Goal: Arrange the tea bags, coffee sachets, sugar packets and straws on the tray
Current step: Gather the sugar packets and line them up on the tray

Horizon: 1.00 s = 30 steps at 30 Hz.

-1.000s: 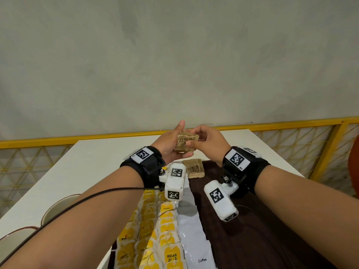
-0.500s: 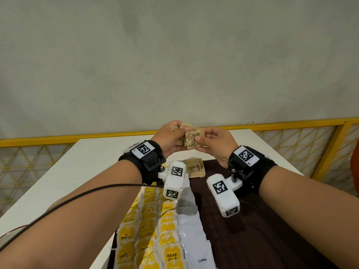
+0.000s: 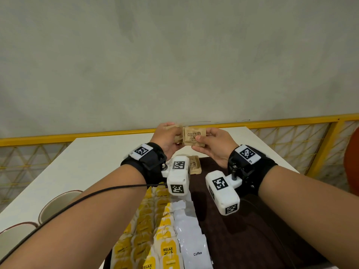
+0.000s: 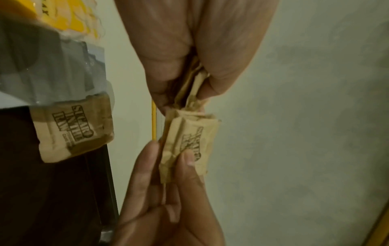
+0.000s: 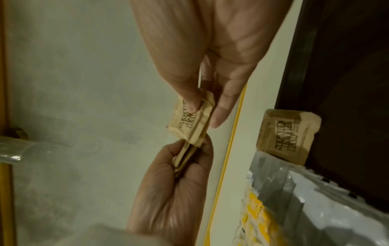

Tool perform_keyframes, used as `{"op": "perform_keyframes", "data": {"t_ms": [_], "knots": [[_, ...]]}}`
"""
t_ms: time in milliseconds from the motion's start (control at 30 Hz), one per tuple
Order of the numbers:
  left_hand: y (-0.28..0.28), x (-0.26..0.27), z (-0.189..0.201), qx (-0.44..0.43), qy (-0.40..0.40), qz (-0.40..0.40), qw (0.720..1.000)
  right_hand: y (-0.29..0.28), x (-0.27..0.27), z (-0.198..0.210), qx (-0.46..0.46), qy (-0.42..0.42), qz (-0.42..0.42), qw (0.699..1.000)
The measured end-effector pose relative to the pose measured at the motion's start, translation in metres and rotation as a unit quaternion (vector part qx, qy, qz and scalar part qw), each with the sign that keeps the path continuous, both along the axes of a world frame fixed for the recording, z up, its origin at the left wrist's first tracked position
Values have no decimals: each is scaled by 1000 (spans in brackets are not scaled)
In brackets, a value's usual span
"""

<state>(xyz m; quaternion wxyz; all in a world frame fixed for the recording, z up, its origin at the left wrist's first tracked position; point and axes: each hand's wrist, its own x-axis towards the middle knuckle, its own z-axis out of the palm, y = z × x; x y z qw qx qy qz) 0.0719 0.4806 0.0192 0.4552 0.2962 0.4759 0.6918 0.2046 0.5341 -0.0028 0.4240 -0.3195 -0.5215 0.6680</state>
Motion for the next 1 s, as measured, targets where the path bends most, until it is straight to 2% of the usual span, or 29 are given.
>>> {"op": "perform_keyframes", "data": {"t_ms": [100,133,167,200,267,333,367,433,633,833,1000], "knots": [[2,-7,-4,-25,46,40,998,2,8,-1,7,-90,-18,996],[1,-10,-5,-52,106,38,992,3,11,-4,7,-120,-21,993],[1,-14,-6,-85,205,20,975,4,14,-9,5,-149,-20,989],[1,-17,-7,-114,328,-15,938,5,16,-14,3,-179,-16,984],[3,-22,-8,-135,529,-93,833,7,21,-27,3,-251,-7,968],[7,-24,-9,-149,624,-129,756,9,23,-36,6,-307,-1,952],[10,-25,-10,-161,648,-138,732,10,23,-40,5,-320,0,947],[15,-23,-12,-180,665,-158,707,12,22,-44,2,-328,1,945],[32,-17,-24,-178,691,-191,674,18,11,-53,14,-337,2,941],[41,-19,-37,-210,728,-178,628,21,8,-57,46,-352,7,935],[46,-24,-40,-234,733,-167,616,21,7,-58,47,-355,1,934]]}}
